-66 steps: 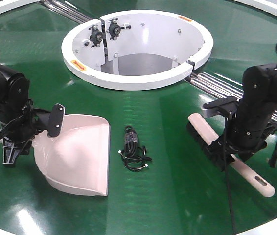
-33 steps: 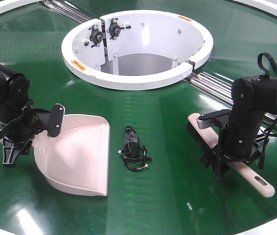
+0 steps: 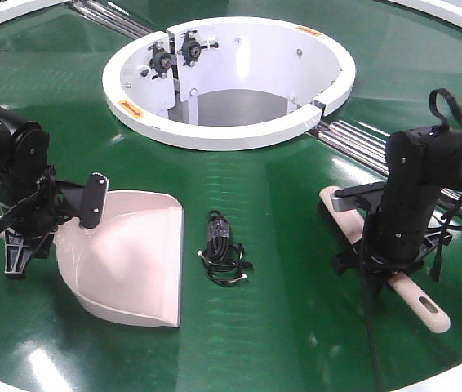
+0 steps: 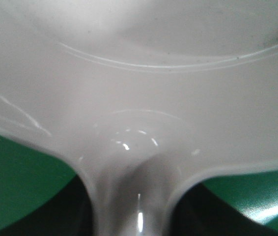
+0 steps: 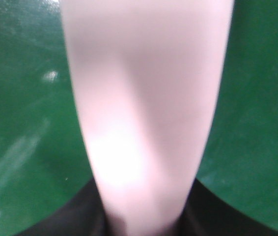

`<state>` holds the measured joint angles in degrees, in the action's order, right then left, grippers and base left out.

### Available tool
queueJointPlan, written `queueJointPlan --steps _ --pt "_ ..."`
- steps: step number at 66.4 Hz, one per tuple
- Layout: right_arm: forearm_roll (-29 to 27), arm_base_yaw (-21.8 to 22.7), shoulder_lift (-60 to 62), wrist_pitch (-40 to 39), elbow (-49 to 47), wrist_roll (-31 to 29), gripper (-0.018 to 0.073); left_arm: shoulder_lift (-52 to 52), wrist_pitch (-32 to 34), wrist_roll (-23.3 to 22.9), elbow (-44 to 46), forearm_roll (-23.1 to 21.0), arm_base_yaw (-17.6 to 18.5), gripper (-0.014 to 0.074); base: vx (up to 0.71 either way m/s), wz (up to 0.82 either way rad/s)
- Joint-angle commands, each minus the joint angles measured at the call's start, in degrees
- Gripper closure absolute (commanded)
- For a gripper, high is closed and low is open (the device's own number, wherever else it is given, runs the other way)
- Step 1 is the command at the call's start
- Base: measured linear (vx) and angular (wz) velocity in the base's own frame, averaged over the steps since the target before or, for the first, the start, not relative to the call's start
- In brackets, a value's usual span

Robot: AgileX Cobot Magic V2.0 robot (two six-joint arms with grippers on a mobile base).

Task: Clean and inspect green conveyor with broom and dustpan
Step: 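Sweep the black cable into the dustpan with the brush in the right gripper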

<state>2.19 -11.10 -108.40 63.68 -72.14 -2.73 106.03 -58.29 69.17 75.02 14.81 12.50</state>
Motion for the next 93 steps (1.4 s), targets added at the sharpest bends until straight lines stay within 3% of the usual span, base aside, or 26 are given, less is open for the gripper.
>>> queueJointPlan --steps 1,11,26,47,58,71,93 --pt "0.01 0.06 5.18 0.43 -1.50 1.70 0.0570 -2.56 0.33 -0.61 1.60 0.34 0.26 0.0603 0.00 0.00" --pt "-0.44 -1.68 8.18 1.37 -1.50 2.73 0.0565 -2.56 0.33 -0.61 1.60 0.34 0.26 0.0603 0.00 0.00" --pt "-0.86 -9.61 9.12 4.44 -1.50 6.85 0.0564 -2.56 0.33 -0.61 1.60 0.34 0.26 0.0603 0.00 0.00" --pt "-0.99 -17.03 5.28 5.67 -5.98 17.26 0.0564 -2.56 0.33 -0.61 1.60 0.34 0.26 0.0603 0.00 0.00" --pt "-0.79 -18.52 0.59 10.41 -10.85 20.54 0.0564 -2.56 0.33 -0.61 1.60 0.34 0.26 0.0603 0.00 0.00" --pt "-1.68 -20.59 -3.54 10.35 -14.06 22.56 0.0564 -2.56 0.33 -0.61 1.60 0.34 0.26 0.0603 0.00 0.00" --pt "-8.26 -20.61 -5.97 10.35 -14.00 25.25 0.0564 -2.56 0.33 -0.61 1.60 0.34 0.26 0.0603 0.00 0.00"
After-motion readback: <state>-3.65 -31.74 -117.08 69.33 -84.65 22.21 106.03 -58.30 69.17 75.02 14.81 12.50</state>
